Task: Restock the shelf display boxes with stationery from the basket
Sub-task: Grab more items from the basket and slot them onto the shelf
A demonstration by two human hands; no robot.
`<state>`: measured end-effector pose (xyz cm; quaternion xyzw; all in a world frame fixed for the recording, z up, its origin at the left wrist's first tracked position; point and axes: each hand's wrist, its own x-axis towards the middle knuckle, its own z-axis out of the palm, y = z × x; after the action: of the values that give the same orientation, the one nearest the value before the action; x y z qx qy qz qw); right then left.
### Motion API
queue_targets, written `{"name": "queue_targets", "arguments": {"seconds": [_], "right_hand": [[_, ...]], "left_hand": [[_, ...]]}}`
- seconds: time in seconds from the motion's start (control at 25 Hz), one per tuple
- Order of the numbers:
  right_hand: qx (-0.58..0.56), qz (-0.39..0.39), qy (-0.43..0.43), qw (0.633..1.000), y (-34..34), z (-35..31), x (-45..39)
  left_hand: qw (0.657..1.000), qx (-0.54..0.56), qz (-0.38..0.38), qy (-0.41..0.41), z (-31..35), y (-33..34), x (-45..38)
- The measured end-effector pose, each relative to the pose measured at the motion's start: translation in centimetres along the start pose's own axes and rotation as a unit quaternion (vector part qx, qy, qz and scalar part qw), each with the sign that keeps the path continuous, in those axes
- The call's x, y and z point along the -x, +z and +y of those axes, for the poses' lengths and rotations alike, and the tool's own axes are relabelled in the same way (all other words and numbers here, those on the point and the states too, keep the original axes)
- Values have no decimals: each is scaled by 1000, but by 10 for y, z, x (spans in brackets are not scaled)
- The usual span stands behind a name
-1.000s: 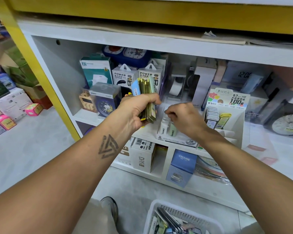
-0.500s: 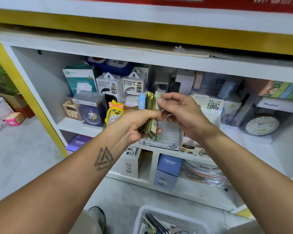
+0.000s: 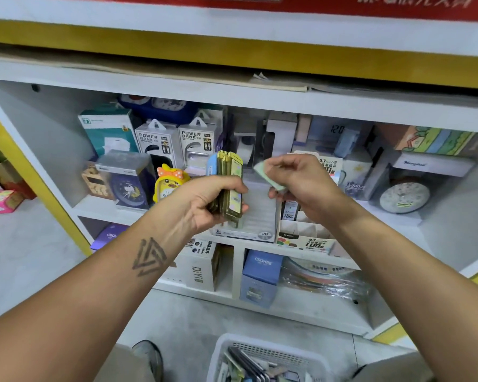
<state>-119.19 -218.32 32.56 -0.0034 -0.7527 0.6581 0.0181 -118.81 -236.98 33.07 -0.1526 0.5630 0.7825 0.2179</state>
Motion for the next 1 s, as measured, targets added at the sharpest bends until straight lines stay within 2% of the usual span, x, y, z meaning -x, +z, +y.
{"name": "queue_targets", "arguments": {"seconds": [0.08, 0.16, 0.32, 0.44, 0.76, 0.8, 0.88, 0.96, 1.0], "right_hand": [[132, 2, -44, 990, 2, 6, -1], [201, 1, -66, 977, 4, 9, -3], [131, -55, -46, 989, 11, 13, -6], [159, -64, -67, 983, 13, 15, -9], [182, -25, -83, 979, 16, 16, -11], [227, -6, -100, 969, 15, 16, -13], [365, 20, -149, 919, 15, 17, -17], [463, 2, -172, 869, 17, 21, -20], [479, -18, -173, 860, 18, 24, -20]], "left_hand": [[999, 15, 25, 15, 6, -7, -3], [998, 21, 44, 27, 12, -14, -4], [998, 19, 54, 35, 16, -25, -4], [998, 17, 53, 35, 15, -31, -3], [998, 2, 57, 42, 16, -35, 0], [998, 1, 57, 42, 16, -36, 0], [998, -2, 56, 41, 15, -35, -2], [998, -7, 57, 39, 13, -35, -3], [998, -11, 56, 36, 12, -34, -4]]}}
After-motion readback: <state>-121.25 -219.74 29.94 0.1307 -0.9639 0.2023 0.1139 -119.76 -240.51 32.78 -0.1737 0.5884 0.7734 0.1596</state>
